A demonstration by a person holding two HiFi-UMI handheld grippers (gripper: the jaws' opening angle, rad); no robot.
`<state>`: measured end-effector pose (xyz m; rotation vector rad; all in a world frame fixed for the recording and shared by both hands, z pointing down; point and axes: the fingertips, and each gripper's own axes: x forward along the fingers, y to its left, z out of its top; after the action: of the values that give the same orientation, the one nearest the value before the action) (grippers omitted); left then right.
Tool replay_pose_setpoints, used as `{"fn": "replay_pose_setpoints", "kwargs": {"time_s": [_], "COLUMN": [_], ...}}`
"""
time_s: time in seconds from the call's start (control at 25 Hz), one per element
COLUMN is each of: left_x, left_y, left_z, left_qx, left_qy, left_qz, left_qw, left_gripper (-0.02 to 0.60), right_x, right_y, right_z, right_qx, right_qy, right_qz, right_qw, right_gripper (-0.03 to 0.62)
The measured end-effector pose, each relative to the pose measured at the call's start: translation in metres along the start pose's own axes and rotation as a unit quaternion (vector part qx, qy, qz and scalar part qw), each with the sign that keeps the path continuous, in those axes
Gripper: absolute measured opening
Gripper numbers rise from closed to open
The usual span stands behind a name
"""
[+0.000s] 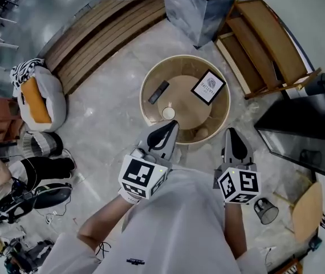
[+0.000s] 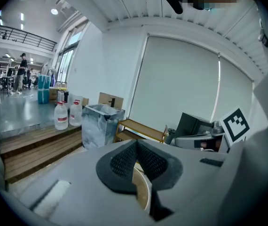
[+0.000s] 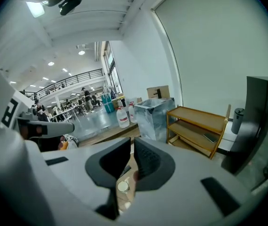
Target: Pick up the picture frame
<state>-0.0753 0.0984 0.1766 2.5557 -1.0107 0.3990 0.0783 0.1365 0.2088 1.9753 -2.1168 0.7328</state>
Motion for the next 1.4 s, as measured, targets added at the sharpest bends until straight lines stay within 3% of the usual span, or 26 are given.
{"fn": "replay_pose_setpoints", "kwargs": {"time_s": [0.6,1.04,1.16,1.4], "left_x": [0.081,0.166,0.191,0.223], "left_y": [0.002,0.02,0.025,0.034], "left_z": [-0.007,-0.064,-0.08,-0.119], "left_qx": [-0.013,-0.016,-0.012,-0.023], "left_qy": [0.048,0.089,0.095,0.11], "left_qz": [-0.002,0.009,0.011,0.019], "left_qw": [0.9988,0.9959,0.9953,0.9935], "left_gripper": [0.003,0.003,0.004,0.003], "right_x": [0.074,0.161,0.187,0.227], "right_y": [-0.057,-0.114,-0.129,-0.15], "right_z": [-0.015,-0.085,-0.103,-0.15], "right_qx": [0.022,0.02,0.022,0.03], "right_qy": [0.044,0.09,0.098,0.125], "right_qz": [-0.003,-0.011,-0.008,-0.007], "right_qw": [0.999,0.996,0.995,0.992], "right_gripper": [0.011,0.014,0.054,0.055]}}
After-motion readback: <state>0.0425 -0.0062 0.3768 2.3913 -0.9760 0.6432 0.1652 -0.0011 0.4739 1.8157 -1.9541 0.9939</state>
